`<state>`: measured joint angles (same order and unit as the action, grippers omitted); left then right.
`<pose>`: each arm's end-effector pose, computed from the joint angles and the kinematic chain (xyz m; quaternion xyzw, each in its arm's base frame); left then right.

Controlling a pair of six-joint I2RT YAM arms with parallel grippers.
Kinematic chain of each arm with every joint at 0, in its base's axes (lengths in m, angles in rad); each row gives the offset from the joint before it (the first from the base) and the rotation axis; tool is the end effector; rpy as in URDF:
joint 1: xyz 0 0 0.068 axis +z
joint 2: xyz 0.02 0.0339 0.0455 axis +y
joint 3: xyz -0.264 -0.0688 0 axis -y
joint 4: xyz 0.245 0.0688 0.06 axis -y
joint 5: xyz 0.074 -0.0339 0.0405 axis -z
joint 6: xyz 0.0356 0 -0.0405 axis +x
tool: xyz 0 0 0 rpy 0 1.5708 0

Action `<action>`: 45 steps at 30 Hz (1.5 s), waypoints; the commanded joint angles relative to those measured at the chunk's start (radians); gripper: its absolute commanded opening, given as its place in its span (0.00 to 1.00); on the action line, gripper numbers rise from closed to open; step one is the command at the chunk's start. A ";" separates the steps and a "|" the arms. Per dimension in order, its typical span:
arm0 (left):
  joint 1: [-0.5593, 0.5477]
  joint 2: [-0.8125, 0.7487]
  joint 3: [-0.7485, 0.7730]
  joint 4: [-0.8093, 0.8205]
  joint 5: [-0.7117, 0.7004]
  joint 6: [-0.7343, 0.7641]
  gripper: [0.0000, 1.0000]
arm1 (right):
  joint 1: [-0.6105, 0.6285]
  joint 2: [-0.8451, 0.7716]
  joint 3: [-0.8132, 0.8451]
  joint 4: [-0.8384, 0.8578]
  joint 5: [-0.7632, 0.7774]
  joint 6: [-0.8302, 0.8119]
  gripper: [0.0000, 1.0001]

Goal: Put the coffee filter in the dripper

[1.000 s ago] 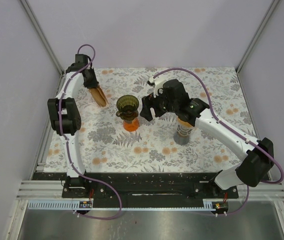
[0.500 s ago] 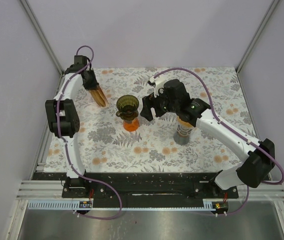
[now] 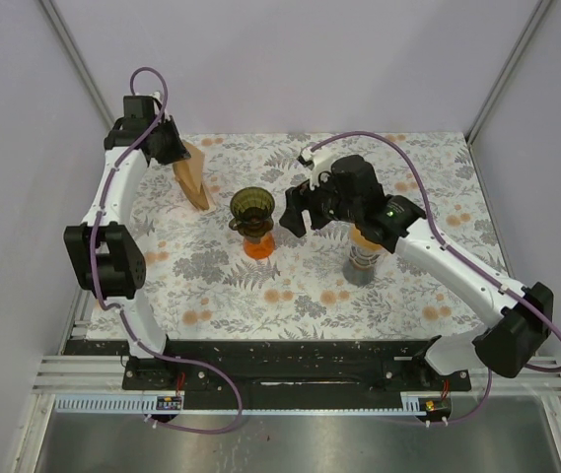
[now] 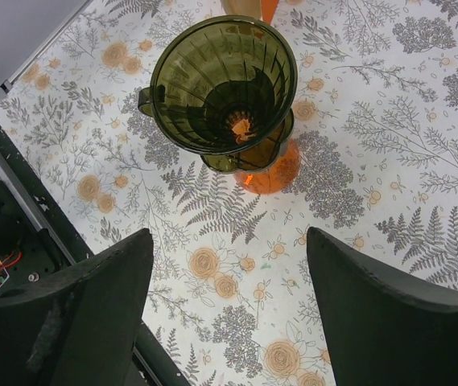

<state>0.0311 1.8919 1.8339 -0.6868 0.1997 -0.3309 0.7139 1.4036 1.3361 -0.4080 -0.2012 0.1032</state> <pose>0.4315 0.0064 0.3359 -0.1247 0.9037 -0.1499 0.3812 0.2382 0.2158 0.3673 -0.3052 0.7944 0.2845 0.4413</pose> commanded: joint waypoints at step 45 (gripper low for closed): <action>-0.002 -0.784 -0.358 -0.042 0.366 -0.445 0.00 | 0.507 0.571 0.650 0.382 1.026 -0.453 0.59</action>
<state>0.0307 1.1336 1.4876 -0.7441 0.5304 -0.7502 1.1961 1.9469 1.9419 -0.1242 0.7395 -0.2306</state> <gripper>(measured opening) 0.016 0.605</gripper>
